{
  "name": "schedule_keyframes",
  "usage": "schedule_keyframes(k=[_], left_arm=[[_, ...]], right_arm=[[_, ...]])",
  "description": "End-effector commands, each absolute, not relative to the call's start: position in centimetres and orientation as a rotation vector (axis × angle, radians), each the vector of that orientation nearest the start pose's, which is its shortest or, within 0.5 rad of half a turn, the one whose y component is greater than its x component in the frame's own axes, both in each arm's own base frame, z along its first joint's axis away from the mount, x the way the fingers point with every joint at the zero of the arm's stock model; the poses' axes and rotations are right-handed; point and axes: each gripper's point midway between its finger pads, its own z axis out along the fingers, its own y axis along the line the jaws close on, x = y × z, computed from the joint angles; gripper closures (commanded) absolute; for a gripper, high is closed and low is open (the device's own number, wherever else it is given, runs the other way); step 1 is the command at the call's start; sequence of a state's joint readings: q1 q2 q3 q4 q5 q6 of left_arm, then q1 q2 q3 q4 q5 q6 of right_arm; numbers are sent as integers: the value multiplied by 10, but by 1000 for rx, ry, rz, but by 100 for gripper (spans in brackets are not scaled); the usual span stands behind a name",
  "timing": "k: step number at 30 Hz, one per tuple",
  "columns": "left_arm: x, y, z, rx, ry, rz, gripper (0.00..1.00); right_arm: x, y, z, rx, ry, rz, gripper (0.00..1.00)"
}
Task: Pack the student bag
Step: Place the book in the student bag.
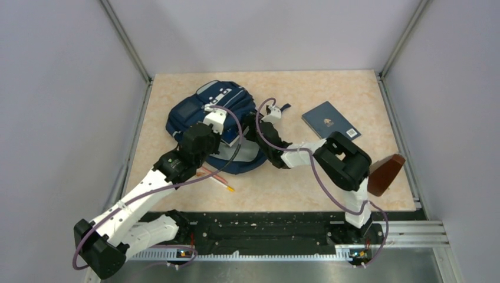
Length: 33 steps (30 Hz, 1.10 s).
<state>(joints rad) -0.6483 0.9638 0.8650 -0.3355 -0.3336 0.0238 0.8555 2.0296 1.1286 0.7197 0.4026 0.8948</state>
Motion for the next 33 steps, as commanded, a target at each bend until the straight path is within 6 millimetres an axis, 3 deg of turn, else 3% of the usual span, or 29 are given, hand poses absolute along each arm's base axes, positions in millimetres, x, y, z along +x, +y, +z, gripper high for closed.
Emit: schedule_keyframes(k=[1,2,8,13,17,21,24,28,30,32,33], left_arm=[[301,-150,267,321,1799,-156,100],[302,-149,268,310,1801,-155,100],[305,-138,266,277,1804,-129,100],[305,-139,263,284,1812,-139,100],[304,-139,261,287,1815,-139,100],[305,-139,259,288,1820,-136,100],[305,-138,257,287,1824,-129,100],[307,-138,253,292,1838,-120,100],[308,-138,250,295,1849,-116,100],[308,-139,249,297,1853,-115,100],[308,-138,249,296,1854,-114,100]], right_arm=[[380,386,198,207,1647,923,24],[374,377,201,192,1657,898,22],[327,292,173,80,1808,609,12],[327,221,151,-54,1993,248,6],[350,161,120,-97,2156,77,6],[369,119,91,-134,2289,-127,5],[387,100,85,-116,2320,-217,4],[426,88,95,-46,2315,-127,2],[447,73,95,27,2312,-122,2],[467,64,94,72,2308,-112,2],[477,55,84,105,2333,-108,2]])
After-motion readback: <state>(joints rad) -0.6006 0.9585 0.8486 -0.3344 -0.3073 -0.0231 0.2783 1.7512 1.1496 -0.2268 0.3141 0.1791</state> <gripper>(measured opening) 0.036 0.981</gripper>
